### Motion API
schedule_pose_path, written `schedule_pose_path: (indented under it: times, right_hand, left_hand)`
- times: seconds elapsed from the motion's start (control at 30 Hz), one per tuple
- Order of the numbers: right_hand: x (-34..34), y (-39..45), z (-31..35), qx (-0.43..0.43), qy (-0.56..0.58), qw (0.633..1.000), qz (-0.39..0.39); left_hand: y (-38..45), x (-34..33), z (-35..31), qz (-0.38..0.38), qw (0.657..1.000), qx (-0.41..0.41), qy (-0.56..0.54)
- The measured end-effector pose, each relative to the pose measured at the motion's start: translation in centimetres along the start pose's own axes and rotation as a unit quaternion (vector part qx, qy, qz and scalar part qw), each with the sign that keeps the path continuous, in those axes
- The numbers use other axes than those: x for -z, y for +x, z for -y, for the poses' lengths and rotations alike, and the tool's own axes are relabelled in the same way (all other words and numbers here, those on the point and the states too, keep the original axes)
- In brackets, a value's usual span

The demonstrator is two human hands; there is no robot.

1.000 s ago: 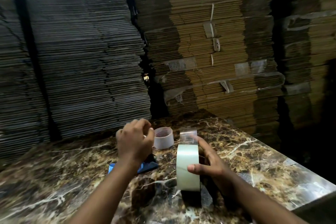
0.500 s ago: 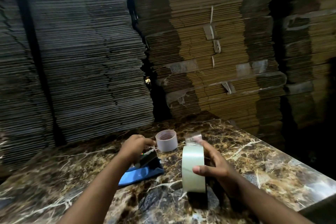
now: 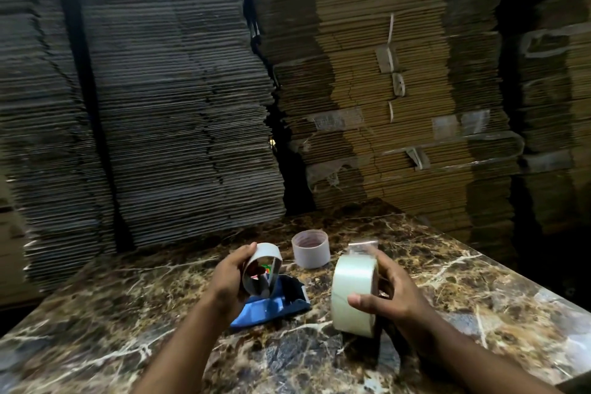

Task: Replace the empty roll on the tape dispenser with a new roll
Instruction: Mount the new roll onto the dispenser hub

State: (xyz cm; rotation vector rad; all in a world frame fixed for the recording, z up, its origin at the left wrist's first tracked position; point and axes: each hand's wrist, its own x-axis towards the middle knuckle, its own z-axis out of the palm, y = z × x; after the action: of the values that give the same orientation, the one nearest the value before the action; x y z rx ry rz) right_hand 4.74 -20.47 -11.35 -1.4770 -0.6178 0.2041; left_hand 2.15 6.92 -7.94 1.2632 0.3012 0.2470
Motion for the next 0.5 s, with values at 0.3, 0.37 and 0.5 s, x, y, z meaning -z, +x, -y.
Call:
schedule_pose_path:
  times: [0.3,0.37,0.5]
  right_hand:
    - [-7.5,0.9,1.1,0.059,-0.041,0.996,-0.061]
    - [-9.0,1.3,1.0,0.064,-0.092,0.989,-0.096]
    - [-11.7,2.2,0.5,0.086,-0.148,0.974,-0.148]
  left_hand:
    - [-1.1,0.7,1.2,0.000,0.995,-0.042,-0.091]
    - [-1.2,1.0,1.3,0.010,0.994,-0.045,-0.101]
    - [-1.3,1.4,1.6,0.036,0.991,-0.037,-0.126]
